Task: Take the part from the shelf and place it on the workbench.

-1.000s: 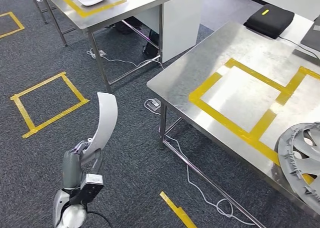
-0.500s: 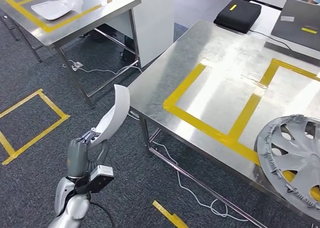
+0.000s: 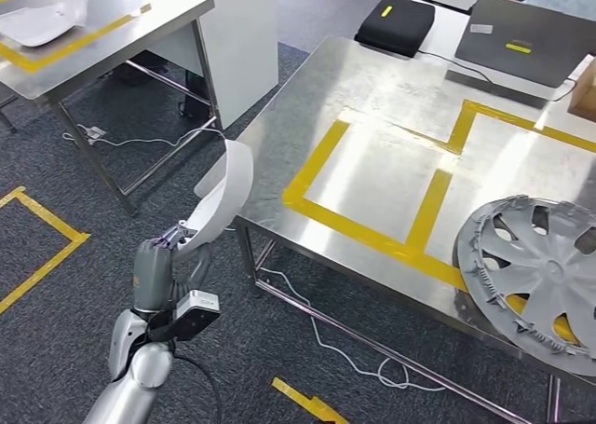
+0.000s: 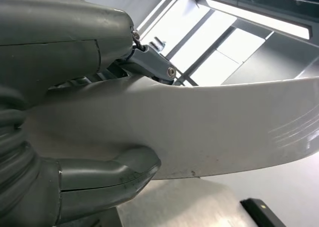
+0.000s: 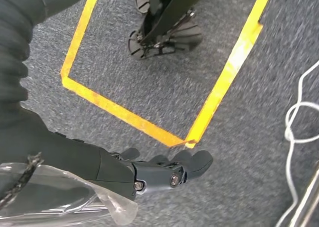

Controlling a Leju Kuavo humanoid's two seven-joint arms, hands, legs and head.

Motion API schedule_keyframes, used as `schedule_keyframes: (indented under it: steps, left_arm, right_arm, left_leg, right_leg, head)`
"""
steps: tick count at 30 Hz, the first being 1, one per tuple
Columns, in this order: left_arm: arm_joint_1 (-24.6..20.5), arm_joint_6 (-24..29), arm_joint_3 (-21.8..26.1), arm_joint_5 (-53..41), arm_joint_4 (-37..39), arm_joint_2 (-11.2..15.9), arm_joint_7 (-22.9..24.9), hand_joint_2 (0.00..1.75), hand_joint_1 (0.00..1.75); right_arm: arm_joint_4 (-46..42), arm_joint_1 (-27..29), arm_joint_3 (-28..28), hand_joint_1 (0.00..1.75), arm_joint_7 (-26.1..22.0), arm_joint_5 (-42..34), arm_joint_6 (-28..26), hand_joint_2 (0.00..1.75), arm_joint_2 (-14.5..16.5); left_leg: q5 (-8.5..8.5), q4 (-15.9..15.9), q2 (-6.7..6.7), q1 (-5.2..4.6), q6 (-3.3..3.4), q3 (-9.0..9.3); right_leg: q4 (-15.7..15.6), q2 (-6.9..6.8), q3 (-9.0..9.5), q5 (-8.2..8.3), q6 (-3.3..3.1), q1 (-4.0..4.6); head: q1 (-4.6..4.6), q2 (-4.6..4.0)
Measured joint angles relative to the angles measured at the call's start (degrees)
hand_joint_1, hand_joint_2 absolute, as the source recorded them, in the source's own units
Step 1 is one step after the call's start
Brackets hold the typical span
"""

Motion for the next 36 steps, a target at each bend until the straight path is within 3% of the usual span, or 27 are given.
schedule_keyframes:
  steps: [2, 3, 5, 7, 9, 11, 13, 14, 15, 16, 18, 20, 22, 23, 25, 27, 29, 30, 31, 33, 34, 36]
  left_arm:
    - [-0.1, 0.0, -0.1, 0.0, 0.1, 0.0, 0.0, 1.75, 1.75]
    - [-0.1, 0.0, -0.1, 0.0, 0.1, -0.1, 0.0, 1.75, 1.75]
    - [-0.2, 0.0, -0.1, -0.1, 0.1, 0.0, 0.0, 1.75, 1.75]
    - [-0.3, 0.0, -0.2, -0.1, 0.1, -0.1, 0.0, 1.75, 1.75]
    - [-0.6, -0.1, -0.4, -0.2, 0.2, -0.1, 0.1, 1.75, 1.75]
    - [-0.8, -0.2, -0.4, -0.3, 0.3, 0.0, 0.3, 1.75, 1.75]
    - [-0.9, -0.4, -0.4, -0.4, 0.7, 0.1, 0.6, 1.75, 1.75]
    - [-1.0, -0.5, -0.5, -0.5, 0.9, 0.2, 0.6, 1.75, 1.75]
    - [-1.2, -0.6, -0.5, -0.6, 1.1, 0.2, 0.7, 1.75, 1.75]
    - [-1.4, -0.7, -0.6, -0.7, 1.3, 0.2, 0.7, 1.75, 1.75]
    - [-1.9, -0.8, -0.6, -0.9, 1.6, 0.2, 0.8, 1.75, 1.75]
    - [-2.3, -0.9, -0.7, -0.9, 1.8, 0.2, 0.8, 1.75, 1.75]
    - [-2.6, -1.0, -0.8, -1.0, 2.0, 0.1, 0.9, 1.75, 1.75]
    - [-2.7, -1.0, -0.8, -1.0, 2.1, 0.0, 0.9, 1.75, 1.75]
    - [-2.9, -1.0, -1.0, -1.0, 2.1, -0.2, 0.9, 1.75, 1.75]
    - [-2.9, -1.0, -1.0, -1.0, 2.2, -0.2, 0.9, 1.75, 1.75]
    - [-2.8, -1.0, -1.0, -1.0, 2.5, -0.2, 0.9, 1.75, 1.75]
    - [-2.8, -1.0, -1.1, -1.0, 2.6, -0.2, 0.9, 1.75, 1.75]
    - [-2.8, -1.0, -1.1, -1.0, 2.7, -0.2, 0.9, 1.75, 1.75]
    - [-2.9, -1.0, -1.1, -1.0, 2.8, -0.3, 0.9, 1.75, 1.75]
    - [-2.9, -1.0, -1.1, -1.0, 2.8, -0.2, 0.9, 1.75, 1.75]
    - [-3.0, -1.0, -1.1, -1.0, 2.8, -0.3, 0.9, 1.75, 1.75]
  right_arm:
    - [0.0, 0.0, 0.0, 0.00, 0.0, 0.0, 0.0, 1.75, 0.0]
    - [0.0, -0.1, 0.0, 0.00, 0.0, 0.0, 0.0, 1.75, 0.0]
    - [0.0, -0.4, 0.0, 0.00, 0.0, 0.0, 0.0, 1.75, 0.0]
    - [0.0, -0.3, 0.1, 0.00, 0.0, 0.0, 0.0, 1.75, 0.0]
    - [0.0, -0.2, 0.1, 0.00, 0.0, 0.1, 0.1, 1.75, -0.1]
    - [0.0, -0.4, 0.1, 0.00, 0.0, 0.2, 0.1, 1.75, -0.1]
    - [0.0, -0.5, 0.1, 0.00, 0.0, 0.4, 0.1, 1.75, -0.1]
    - [0.0, -0.5, 0.1, 0.00, 0.0, 0.4, 0.2, 1.75, -0.1]
    - [0.0, -0.5, 0.1, 0.00, 0.0, 0.5, 0.2, 1.75, -0.1]
    - [0.0, -0.4, 0.1, 0.00, 0.0, 0.6, 0.2, 1.75, -0.1]
    - [0.0, -0.4, 0.1, 0.00, 0.0, 0.7, 0.2, 1.75, 0.0]
    - [0.1, -0.5, 0.1, 0.00, 0.0, 0.7, 0.3, 1.75, 0.0]
    - [0.1, -0.4, 0.1, 0.00, 0.0, 0.7, 0.3, 1.75, -0.1]
    - [0.1, -0.2, 0.1, 0.00, 0.0, 0.7, 0.3, 1.75, -0.1]
    - [0.1, -0.1, 0.1, 0.00, 0.0, 0.7, 0.3, 1.75, -0.3]
    - [0.1, -0.3, 0.1, 0.00, 0.0, 0.7, 0.3, 1.75, -0.3]
    - [0.1, -0.4, 0.1, 0.00, 0.0, 0.7, 0.4, 1.75, -0.3]
    - [0.1, -0.4, 0.1, 0.00, 0.0, 0.7, 0.4, 1.75, -0.3]
    - [0.1, -0.3, 0.1, 0.00, 0.0, 0.7, 0.4, 1.75, -0.3]
    - [0.1, -0.3, 0.1, 0.00, 0.0, 0.7, 0.4, 1.75, -0.4]
    - [0.1, -0.4, 0.1, 0.00, 0.0, 0.7, 0.4, 1.75, -0.4]
    - [0.1, -0.5, 0.2, 0.00, 0.0, 0.7, 0.4, 1.75, -0.4]
  left_leg:
    - [-0.34, 0.0, 1.01, -0.10, -0.35, 0.49]
    - [-0.56, 0.1, 1.43, -0.27, -0.64, 0.69]
    - [-0.83, 0.1, 2.39, -0.67, -1.21, 0.98]
    - [-1.06, 0.0, 3.17, -0.69, -1.75, 1.27]
    - [-2.40, 1.5, 1.53, -0.46, -2.35, 0.93]
    - [-5.76, 7.4, -0.97, -0.29, -2.71, -1.58]
    - [-8.59, 14.6, -1.67, -0.28, -2.71, -5.02]
    - [-8.54, 16.2, -1.74, -0.30, -2.59, -5.87]
    - [-7.21, 15.2, -1.88, -0.32, -2.36, -5.60]
    - [-5.05, 12.2, -2.29, -0.36, -2.04, -4.35]
    - [-1.20, 4.5, -4.55, -0.38, -1.14, -0.97]
    - [-0.24, 0.4, -6.23, -0.49, -0.66, 0.77]
    - [-0.35, -0.3, -5.70, -0.56, -0.56, 1.05]
    - [-0.22, -0.7, -5.18, -0.43, -0.36, 1.24]
    - [0.06, -1.5, -3.84, -0.06, 0.11, 1.66]
    - [0.03, -1.6, -2.36, -0.06, 0.38, 1.76]
    - [-0.18, -1.6, -0.82, -0.11, 0.34, 1.83]
    - [-0.32, -1.6, -0.12, -0.09, 0.23, 1.93]
    - [-0.49, -1.6, 0.51, -0.05, 0.06, 2.12]
    - [-0.96, -1.5, 1.63, -0.18, -0.51, 2.58]
    - [-1.18, -1.4, 2.10, -0.34, -0.85, 2.76]
    - [-1.48, -1.3, 2.99, -0.66, -1.40, 3.03]
  right_leg:
    - [-7.7, -2.00, 3.73, 3.86, -0.18, 0.16]
    - [-11.2, -3.16, 5.56, 4.99, -0.43, 0.33]
    - [-14.2, -4.23, 7.08, 5.33, -0.95, 0.69]
    - [-14.4, -2.93, 7.14, 5.52, -1.57, 0.63]
    - [-14.5, -1.74, 7.29, 5.76, -2.19, 0.32]
    - [-14.6, -0.41, 7.36, 5.88, -2.68, 0.16]
    - [-14.6, 1.16, 7.39, 5.89, -2.90, 0.27]
    - [-14.6, 1.98, 7.43, 5.88, -2.92, 0.34]
    - [-14.6, 2.79, 7.51, 5.88, -2.92, 0.41]
    - [-14.6, 3.57, 7.62, 5.89, -2.91, 0.46]
    - [-14.5, 5.00, 7.71, 5.88, -2.77, 0.45]
    - [-14.4, 6.18, 7.33, 5.99, -2.23, 0.17]
    - [-14.6, 7.21, 6.79, 6.15, -1.42, -0.05]
    - [-14.5, 6.84, 6.55, 5.97, -1.07, 0.01]
    - [-11.4, 4.09, 4.81, 4.08, -0.51, 0.20]
    - [-4.0, 1.05, 1.11, 0.57, 0.00, -0.01]
    - [1.3, 0.28, -1.74, -0.89, 0.55, -0.34]
    - [0.8, 0.07, -1.55, 0.03, 0.75, -0.50]
    - [-2.0, -0.37, -0.09, 1.87, 0.88, -0.62]
    - [-10.4, -2.42, 4.56, 5.38, 0.87, -0.56]
    - [-13.3, -3.17, 6.21, 6.21, 0.61, -0.44]
    - [-15.0, -3.29, 7.23, 6.16, -0.08, -0.15]
  head:
    - [0.02, 0.00]
    - [0.03, 0.00]
    - [-0.05, 0.00]
    - [-0.12, 0.00]
    - [-0.25, 0.00]
    - [-0.45, 0.00]
    - [-0.50, 0.00]
    - [-0.49, 0.00]
    - [-0.49, 0.00]
    - [-0.50, 0.00]
    - [-0.43, 0.00]
    - [-0.46, 0.00]
    - [-0.58, 0.00]
    - [-0.54, 0.00]
    - [-0.16, 0.00]
    - [0.21, 0.00]
    - [0.26, 0.00]
    - [0.27, 0.00]
    - [0.28, 0.00]
    - [0.33, 0.00]
    - [0.30, 0.00]
    - [0.25, 0.00]
